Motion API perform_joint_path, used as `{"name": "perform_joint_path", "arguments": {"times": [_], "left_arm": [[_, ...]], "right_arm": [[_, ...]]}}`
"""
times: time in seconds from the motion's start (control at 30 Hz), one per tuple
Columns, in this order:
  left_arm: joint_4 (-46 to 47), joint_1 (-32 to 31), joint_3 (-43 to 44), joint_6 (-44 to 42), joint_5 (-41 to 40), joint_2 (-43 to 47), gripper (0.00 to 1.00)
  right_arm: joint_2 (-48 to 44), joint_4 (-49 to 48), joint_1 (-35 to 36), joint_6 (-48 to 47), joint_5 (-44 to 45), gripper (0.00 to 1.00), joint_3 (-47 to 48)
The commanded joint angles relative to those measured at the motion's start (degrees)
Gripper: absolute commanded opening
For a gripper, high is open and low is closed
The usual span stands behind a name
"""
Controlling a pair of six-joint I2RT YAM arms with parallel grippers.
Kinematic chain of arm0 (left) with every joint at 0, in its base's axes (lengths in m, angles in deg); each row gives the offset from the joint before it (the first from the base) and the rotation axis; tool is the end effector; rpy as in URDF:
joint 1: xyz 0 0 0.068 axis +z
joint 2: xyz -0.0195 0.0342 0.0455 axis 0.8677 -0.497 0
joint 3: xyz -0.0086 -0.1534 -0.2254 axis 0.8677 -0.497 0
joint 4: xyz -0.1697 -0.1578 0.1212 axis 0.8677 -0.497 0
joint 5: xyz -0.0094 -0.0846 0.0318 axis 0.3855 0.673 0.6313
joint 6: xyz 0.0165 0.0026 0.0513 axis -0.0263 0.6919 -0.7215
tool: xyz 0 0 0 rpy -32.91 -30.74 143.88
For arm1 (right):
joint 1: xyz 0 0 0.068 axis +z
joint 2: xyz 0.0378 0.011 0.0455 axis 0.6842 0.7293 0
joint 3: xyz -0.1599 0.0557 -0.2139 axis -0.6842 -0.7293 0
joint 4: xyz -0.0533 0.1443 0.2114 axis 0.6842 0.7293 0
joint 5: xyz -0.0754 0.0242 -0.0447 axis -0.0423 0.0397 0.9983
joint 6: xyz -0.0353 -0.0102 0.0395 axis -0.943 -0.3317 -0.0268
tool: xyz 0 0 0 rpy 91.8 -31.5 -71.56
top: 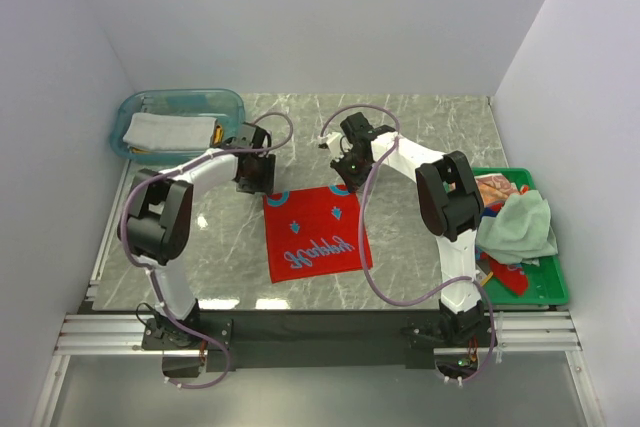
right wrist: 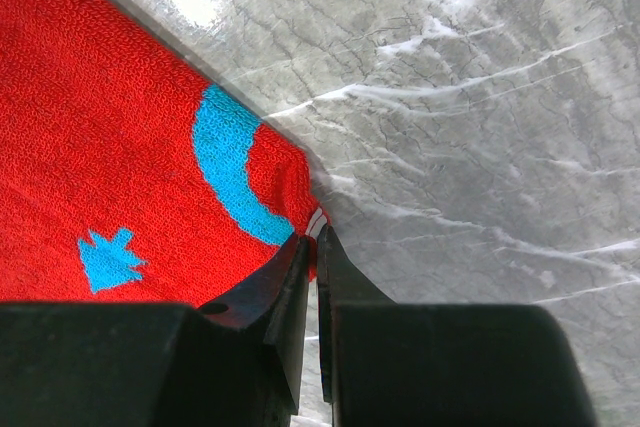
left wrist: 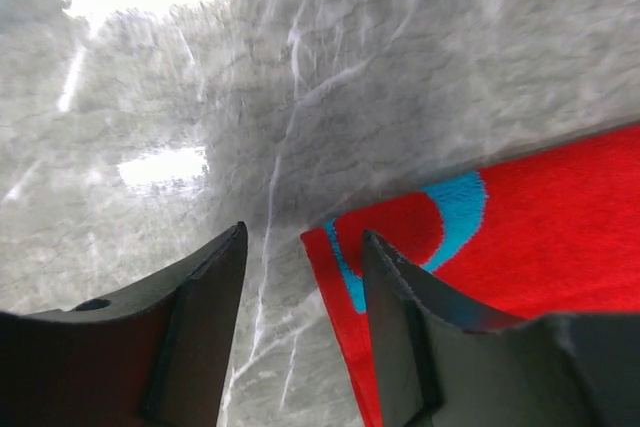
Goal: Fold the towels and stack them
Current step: Fold the towel
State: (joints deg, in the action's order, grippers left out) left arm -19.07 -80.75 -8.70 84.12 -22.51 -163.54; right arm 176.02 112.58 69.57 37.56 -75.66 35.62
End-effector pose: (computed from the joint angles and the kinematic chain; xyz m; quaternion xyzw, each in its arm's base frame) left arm 0.3511 -0.1308 0.1815 0.0242 0.9703 -0.0704 0.2302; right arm 0.3888 0.2020 0.1605 -0.4337 0.8766 0.1165 0.1729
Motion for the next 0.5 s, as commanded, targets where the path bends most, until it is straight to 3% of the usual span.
{"name": "perform_joint_path", "arguments": {"times": [0.0, 0.47], "left_arm": [[-1.2, -0.4, 0.7, -1.2, 1.2, -2.7, 0.54], [-5.2, -2.8, 1.8, 0.6, -7.9, -9.0, 0.5]], "right_arm": [[2.7, -1.0, 0.2, -0.6, 3.5, 0.11, -2.8], [2.6, -1.9, 0.3, -0.3, 4.1, 0.11, -3.2]]}}
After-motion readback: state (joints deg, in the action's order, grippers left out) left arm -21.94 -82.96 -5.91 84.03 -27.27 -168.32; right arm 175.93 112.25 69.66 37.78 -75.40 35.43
